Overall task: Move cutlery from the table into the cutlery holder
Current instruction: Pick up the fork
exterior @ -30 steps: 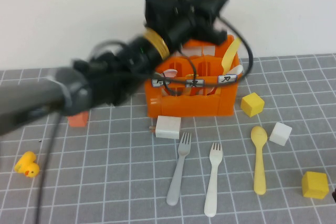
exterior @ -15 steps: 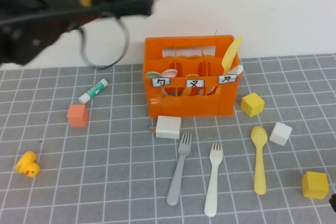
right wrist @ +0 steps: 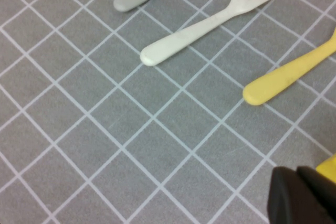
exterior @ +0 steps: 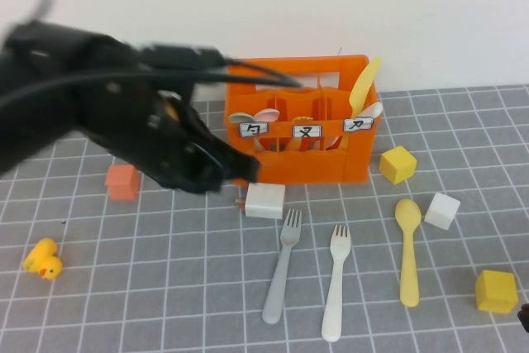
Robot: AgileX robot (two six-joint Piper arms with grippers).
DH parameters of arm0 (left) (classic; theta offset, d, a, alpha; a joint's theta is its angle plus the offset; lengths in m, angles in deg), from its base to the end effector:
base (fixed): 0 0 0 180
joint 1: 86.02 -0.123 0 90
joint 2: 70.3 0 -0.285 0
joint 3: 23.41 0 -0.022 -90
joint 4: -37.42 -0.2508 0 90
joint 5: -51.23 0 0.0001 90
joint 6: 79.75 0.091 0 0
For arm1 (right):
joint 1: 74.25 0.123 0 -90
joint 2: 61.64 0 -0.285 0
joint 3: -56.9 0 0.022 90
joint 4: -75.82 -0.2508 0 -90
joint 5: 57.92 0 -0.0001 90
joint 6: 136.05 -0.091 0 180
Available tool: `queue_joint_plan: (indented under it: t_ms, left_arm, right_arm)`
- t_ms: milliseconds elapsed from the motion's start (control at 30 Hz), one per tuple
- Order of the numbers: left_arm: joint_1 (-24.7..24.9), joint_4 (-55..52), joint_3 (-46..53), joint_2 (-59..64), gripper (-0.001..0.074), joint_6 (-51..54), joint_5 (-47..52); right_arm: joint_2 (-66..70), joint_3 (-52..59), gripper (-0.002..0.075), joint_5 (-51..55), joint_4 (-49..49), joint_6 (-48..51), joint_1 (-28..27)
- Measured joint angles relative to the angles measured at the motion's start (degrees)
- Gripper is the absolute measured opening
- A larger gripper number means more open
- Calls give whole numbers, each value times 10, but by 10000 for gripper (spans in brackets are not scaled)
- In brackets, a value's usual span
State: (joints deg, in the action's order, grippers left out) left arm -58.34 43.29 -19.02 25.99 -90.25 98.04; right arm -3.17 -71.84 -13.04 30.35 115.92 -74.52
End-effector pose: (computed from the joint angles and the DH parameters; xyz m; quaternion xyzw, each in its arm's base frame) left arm 0.2896 -0.1596 0.3050 0.1203 0.9515 -0.1346 0.2492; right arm 0.1401 0.0452 0.2378 -0.3590 0.8507 0.1440 0.3560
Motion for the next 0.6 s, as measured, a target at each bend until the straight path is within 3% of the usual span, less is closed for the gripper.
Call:
queue_joint_plan:
  t_ms: [167, 367, 600]
  left_arm:
    - [8, 58, 2, 75, 72, 59, -27]
    - [39, 70, 2, 141, 302, 70, -61]
    - [43, 73, -14, 209, 347, 65, -89]
  right_arm:
    - [0, 0, -3, -4, 0, 4, 0]
    - [0, 0, -3, -6, 0, 11, 0]
    - [0, 0, -3, -6, 0, 12, 0]
